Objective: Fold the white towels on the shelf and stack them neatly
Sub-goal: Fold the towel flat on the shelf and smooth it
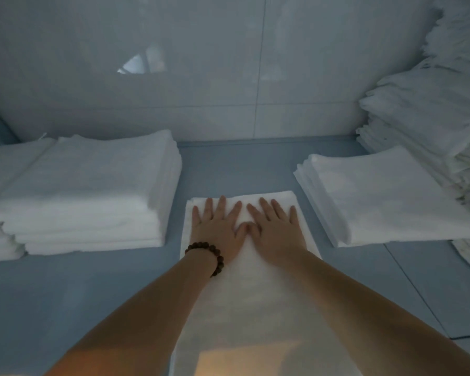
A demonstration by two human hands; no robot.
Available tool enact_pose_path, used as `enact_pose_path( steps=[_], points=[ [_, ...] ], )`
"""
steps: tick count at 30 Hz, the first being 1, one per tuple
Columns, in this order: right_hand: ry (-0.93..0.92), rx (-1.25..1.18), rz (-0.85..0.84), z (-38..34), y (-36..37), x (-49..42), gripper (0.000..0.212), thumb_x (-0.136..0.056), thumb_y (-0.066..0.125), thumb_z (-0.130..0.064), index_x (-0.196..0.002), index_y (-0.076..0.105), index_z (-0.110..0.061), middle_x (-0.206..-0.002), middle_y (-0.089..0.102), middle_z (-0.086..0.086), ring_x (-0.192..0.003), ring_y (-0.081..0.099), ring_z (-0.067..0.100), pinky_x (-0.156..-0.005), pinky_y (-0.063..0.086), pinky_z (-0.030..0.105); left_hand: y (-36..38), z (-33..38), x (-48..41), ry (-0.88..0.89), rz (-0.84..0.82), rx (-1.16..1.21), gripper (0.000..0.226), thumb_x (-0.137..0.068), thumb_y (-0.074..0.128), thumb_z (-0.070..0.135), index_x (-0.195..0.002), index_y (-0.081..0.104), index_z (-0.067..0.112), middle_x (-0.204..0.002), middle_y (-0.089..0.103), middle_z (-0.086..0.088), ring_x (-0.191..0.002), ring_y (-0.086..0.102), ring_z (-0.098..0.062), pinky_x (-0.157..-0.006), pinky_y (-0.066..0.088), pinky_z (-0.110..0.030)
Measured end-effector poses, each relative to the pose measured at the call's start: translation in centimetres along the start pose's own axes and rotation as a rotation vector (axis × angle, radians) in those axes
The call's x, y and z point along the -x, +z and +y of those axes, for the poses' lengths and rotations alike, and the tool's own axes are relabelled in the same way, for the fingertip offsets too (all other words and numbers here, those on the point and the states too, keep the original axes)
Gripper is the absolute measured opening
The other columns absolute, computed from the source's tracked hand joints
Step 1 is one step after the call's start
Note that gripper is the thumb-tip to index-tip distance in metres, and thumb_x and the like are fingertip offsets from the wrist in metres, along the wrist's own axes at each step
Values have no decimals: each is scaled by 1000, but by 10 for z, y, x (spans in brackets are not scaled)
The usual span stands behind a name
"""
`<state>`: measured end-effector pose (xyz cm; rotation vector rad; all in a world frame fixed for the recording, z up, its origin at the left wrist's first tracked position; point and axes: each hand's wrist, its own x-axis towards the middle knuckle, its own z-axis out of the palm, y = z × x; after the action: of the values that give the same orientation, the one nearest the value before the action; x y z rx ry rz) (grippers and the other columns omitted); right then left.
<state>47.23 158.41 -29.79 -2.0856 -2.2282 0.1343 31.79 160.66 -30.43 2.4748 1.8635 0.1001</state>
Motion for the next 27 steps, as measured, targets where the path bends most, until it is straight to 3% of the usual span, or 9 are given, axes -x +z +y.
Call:
enact_pose_path(
  steps=[5,8,12,16,21,27],
  points=[
    [86,25,-68,28,-8,-8,57,-97,9,-50,-150,1,-31,-160,-6,-3,-146,-9,16,-116,-8,45,-14,-12,-9,-103,-58,16,56,-98,11,45,-150,2,25,-158,-3,-9,-145,-5,-27,-117,-1,-46],
    [125,28,-94,31,-10,-4,58,-97,8,-49,-150,-1,-28,-159,-7,-1,-146,-10,17,-117,-7,45,-24,4,17,-98,-71,27,56,-100,15,36,-149,-2,19,-157,-10,-13,-144,-10,-29,-117,-5,-46],
    [149,38,-129,21,-24,0,56,-99,9,-47,-150,-2,-28,-159,-10,1,-146,-12,20,-118,-5,49,-25,34,88,31,-110,119,61,-95,15,50,-147,-10,32,-155,-20,-4,-142,-19,-28,-113,-12,-48],
    [134,-25,-79,6,-31,48,53,-99,13,-45,-149,0,-34,-159,-9,-1,-146,-13,21,-116,-5,50,-26,32,121,-2,-241,92,63,-94,16,52,-147,-11,31,-155,-21,-8,-142,-20,-29,-114,-10,-47],
    [93,-12,-146,-9,-15,130,58,-94,11,-57,-147,-6,-40,-159,-13,-3,-145,-16,23,-115,-8,55,-18,27,136,39,-131,60,64,-90,3,57,-147,-12,32,-156,-16,-8,-142,-20,-25,-115,-11,-46],
    [82,26,-59,-5,-8,104,58,-93,4,-58,-147,-7,-41,-159,-11,-5,-145,-15,21,-116,-6,55,-9,20,113,45,-34,-4,67,-88,-3,59,-149,-4,32,-158,-3,-8,-144,-10,-28,-115,-6,-49]
  ],
)
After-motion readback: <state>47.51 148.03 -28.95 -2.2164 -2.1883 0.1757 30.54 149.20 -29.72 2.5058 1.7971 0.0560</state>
